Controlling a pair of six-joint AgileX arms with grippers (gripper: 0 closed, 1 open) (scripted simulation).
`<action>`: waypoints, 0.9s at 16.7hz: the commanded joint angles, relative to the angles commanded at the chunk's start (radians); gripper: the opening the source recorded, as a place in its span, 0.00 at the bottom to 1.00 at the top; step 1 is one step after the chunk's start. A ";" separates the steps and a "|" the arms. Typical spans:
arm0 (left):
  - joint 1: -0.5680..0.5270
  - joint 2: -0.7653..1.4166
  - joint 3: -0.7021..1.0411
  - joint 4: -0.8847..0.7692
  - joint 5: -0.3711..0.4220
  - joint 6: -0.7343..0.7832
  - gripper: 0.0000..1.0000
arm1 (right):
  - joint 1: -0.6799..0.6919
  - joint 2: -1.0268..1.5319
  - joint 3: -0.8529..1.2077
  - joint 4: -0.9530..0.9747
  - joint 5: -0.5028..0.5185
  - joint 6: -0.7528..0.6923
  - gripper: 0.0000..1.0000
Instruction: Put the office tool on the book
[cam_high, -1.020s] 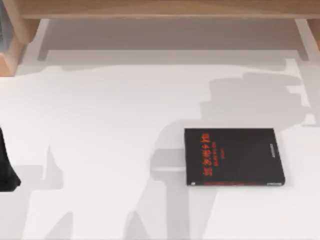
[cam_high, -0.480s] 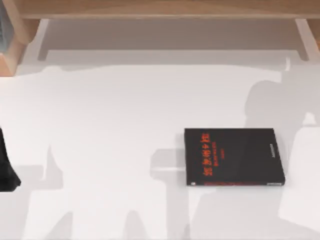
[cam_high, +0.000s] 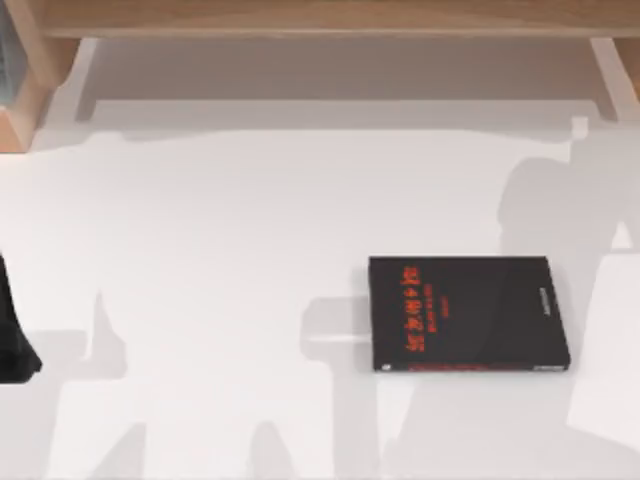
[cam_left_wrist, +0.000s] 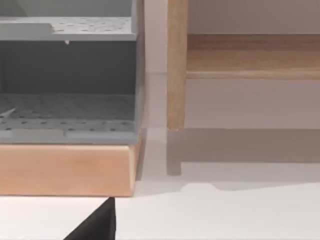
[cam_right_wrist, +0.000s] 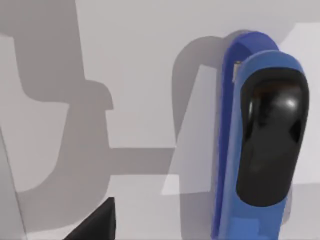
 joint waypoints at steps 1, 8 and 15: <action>0.000 0.000 0.000 0.000 0.000 0.000 1.00 | 0.000 0.000 -0.001 0.000 0.000 0.000 1.00; 0.000 0.000 0.000 0.000 0.000 0.000 1.00 | -0.005 -0.033 -0.082 0.048 -0.003 -0.004 1.00; 0.000 0.000 0.000 0.000 0.000 0.000 1.00 | -0.007 -0.031 -0.164 0.132 0.000 -0.005 1.00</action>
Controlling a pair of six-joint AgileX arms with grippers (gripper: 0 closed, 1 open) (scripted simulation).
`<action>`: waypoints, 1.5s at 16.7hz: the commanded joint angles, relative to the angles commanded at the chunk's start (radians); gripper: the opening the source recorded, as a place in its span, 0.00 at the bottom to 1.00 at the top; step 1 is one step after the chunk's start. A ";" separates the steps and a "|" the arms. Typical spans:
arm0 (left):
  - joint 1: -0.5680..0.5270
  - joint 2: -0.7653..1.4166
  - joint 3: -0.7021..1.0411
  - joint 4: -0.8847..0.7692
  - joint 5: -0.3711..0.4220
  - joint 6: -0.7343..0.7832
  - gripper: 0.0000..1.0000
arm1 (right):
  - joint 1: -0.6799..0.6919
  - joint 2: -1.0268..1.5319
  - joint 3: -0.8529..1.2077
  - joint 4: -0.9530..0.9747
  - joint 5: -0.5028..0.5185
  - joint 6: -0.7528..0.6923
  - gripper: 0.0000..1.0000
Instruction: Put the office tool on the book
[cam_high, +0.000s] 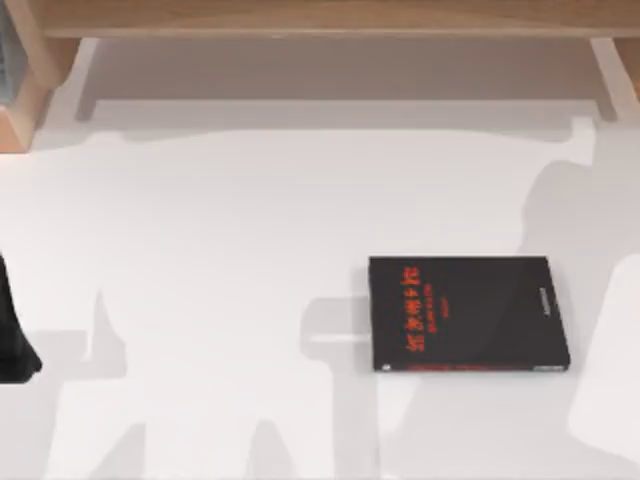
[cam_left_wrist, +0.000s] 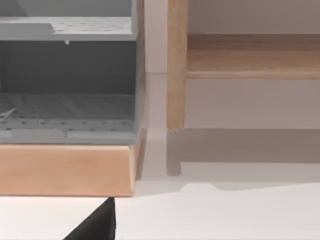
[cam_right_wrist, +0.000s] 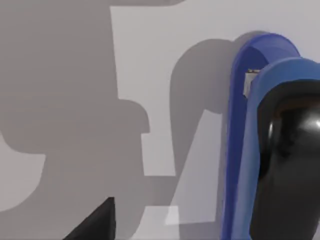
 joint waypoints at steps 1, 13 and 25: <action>0.000 0.000 0.000 0.000 0.000 0.000 1.00 | 0.001 0.004 -0.006 0.012 0.000 0.001 1.00; 0.000 0.000 0.000 0.000 0.000 0.000 1.00 | 0.007 0.035 -0.023 0.061 0.000 0.008 0.77; 0.000 0.000 0.000 0.000 0.000 0.000 1.00 | 0.007 0.035 -0.023 0.061 0.000 0.008 0.00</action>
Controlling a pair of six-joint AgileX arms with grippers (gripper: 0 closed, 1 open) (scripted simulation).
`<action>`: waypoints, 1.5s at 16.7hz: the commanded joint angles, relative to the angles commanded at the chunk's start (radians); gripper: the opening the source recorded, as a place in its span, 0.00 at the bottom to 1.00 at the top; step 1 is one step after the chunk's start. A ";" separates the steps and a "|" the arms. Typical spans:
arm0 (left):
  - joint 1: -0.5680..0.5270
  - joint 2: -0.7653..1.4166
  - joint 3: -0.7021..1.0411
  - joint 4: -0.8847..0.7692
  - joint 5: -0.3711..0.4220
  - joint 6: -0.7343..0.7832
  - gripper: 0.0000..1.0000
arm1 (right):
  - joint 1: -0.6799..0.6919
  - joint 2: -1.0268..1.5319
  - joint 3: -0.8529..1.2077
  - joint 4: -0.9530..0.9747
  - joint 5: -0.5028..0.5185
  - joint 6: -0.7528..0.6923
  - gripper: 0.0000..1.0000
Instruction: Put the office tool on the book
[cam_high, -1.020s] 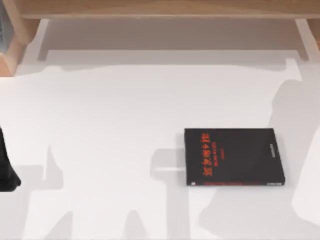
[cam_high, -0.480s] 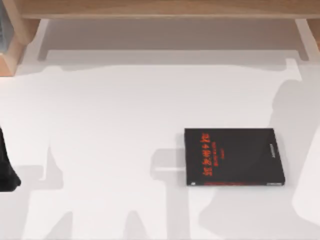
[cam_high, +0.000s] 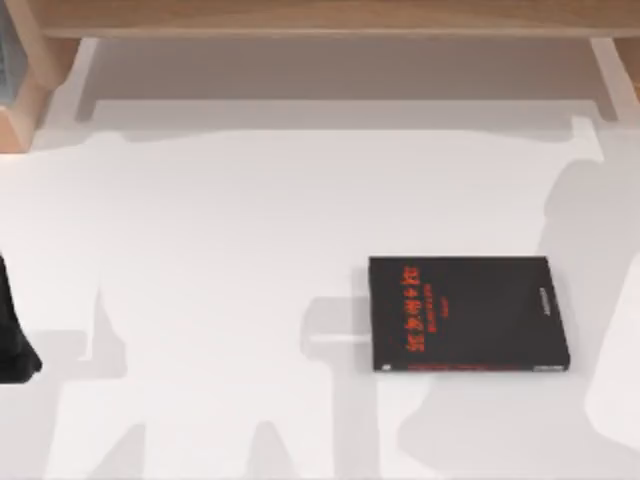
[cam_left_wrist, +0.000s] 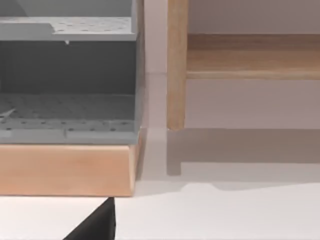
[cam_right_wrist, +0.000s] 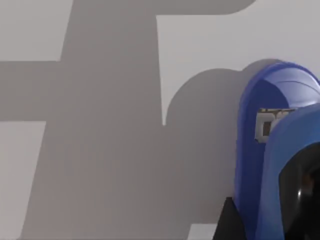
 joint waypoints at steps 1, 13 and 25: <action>0.000 0.000 0.000 0.000 0.000 0.000 1.00 | 0.000 0.000 0.000 0.000 0.000 0.000 0.00; 0.000 0.000 0.000 0.000 0.000 0.000 1.00 | -0.010 -0.101 -0.048 -0.020 -0.002 0.060 0.00; 0.000 0.000 0.000 0.000 0.000 0.000 1.00 | 0.221 -0.567 -0.373 0.028 0.053 0.452 0.00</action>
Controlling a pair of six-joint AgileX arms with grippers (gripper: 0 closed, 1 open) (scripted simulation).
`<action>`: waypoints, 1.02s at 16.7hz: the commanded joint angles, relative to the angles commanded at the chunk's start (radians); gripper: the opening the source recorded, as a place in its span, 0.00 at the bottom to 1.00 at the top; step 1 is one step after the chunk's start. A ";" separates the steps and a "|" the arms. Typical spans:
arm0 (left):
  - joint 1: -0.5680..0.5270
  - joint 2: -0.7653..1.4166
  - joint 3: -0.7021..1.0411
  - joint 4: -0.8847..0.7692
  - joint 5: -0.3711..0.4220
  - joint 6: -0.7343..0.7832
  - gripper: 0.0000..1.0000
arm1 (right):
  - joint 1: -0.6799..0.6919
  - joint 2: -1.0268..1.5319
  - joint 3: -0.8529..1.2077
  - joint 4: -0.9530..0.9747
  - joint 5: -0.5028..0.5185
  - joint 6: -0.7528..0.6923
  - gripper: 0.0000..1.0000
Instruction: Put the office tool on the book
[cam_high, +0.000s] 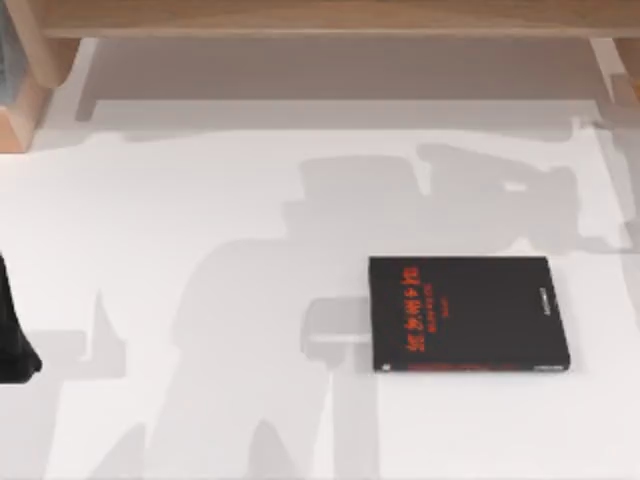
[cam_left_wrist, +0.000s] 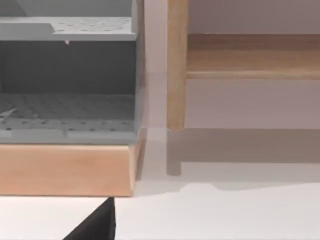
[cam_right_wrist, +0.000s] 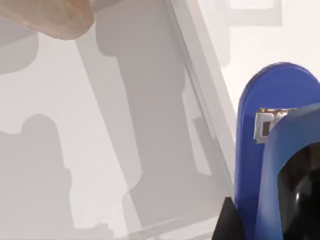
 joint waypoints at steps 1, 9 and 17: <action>0.000 0.000 0.000 0.000 0.000 0.000 1.00 | 0.043 -0.024 -0.040 0.006 0.006 0.035 0.00; 0.000 0.000 0.000 0.000 0.000 0.000 1.00 | 0.430 -0.101 -0.358 0.097 0.034 0.262 0.00; 0.000 0.000 0.000 0.000 0.000 0.000 1.00 | 0.680 -0.110 -0.543 0.200 0.028 0.358 0.00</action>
